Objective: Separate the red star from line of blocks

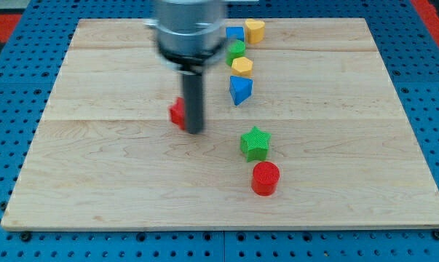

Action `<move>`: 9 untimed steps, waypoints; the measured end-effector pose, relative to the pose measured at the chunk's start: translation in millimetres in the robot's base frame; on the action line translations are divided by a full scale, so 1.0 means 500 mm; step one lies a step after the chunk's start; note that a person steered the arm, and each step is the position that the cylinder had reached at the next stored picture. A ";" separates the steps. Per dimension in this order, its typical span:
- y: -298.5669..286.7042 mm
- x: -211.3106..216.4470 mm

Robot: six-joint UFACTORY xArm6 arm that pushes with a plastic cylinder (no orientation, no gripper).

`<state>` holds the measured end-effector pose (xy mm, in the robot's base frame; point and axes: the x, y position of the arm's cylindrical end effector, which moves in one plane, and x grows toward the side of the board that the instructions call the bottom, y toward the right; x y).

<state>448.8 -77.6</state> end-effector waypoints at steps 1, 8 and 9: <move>-0.189 -0.141; -0.192 -0.120; -0.250 -0.276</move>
